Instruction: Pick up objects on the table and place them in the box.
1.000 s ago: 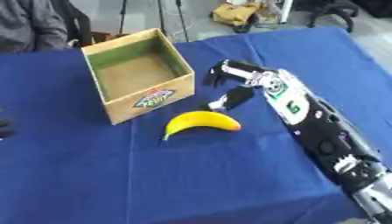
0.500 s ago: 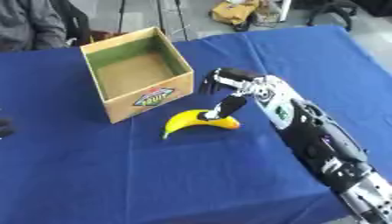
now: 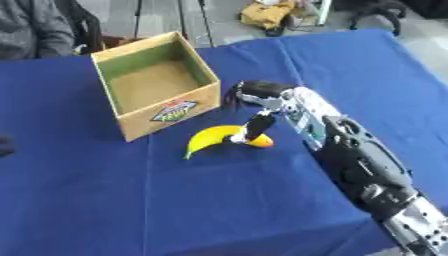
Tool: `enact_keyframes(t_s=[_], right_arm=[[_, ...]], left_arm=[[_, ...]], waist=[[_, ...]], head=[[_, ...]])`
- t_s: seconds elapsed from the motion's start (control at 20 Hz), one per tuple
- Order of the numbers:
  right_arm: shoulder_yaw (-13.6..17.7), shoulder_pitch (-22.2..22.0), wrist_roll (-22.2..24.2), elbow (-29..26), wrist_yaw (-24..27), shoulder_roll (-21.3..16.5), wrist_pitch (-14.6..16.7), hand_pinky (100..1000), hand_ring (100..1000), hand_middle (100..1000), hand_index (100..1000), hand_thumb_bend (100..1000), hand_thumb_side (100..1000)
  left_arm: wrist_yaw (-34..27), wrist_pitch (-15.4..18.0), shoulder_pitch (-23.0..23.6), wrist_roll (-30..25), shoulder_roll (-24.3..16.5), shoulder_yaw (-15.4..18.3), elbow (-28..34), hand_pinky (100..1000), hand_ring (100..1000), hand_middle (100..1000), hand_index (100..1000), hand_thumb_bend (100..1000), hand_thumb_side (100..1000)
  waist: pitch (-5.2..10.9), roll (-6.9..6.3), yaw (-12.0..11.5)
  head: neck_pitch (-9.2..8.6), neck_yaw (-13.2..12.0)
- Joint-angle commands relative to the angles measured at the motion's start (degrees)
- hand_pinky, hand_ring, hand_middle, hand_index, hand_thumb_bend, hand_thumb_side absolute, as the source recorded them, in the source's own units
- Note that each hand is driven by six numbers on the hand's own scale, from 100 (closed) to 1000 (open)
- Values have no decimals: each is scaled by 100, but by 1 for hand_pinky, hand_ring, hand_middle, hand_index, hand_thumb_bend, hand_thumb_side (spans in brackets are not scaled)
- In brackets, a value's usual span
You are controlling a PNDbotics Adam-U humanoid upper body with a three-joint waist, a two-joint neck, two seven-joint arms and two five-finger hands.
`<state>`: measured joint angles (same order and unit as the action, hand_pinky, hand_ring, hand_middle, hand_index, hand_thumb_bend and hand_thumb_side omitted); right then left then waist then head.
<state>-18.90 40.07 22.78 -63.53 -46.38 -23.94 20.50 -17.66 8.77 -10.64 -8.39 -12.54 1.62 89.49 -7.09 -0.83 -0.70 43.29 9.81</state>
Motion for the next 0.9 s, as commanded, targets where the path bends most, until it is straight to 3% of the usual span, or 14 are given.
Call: enact_keyframes(t_s=[0.05, 0.4, 0.9], right_arm=[[63, 82, -125, 99, -316, 33, 59, 694, 664, 667, 752, 492, 485], [145, 73, -434, 426, -883, 196, 252, 688, 649, 652, 746, 475, 476], [179, 93, -548, 538, -984, 208, 360, 677, 635, 638, 743, 425, 474]], left_arm=[[-8, 10, -69, -28, -57, -18, 70, 729, 730, 735, 592, 259, 1000], [-11, 10, -73, -26, -50, -14, 72, 728, 730, 734, 592, 260, 1000], [-11, 9, -73, -20, -46, -8, 74, 728, 731, 734, 592, 260, 1000]], waist=[[88, -8, -10], [78, -8, -31], [76, 2, -25]], head=[[48, 33], [38, 54], [34, 61]])
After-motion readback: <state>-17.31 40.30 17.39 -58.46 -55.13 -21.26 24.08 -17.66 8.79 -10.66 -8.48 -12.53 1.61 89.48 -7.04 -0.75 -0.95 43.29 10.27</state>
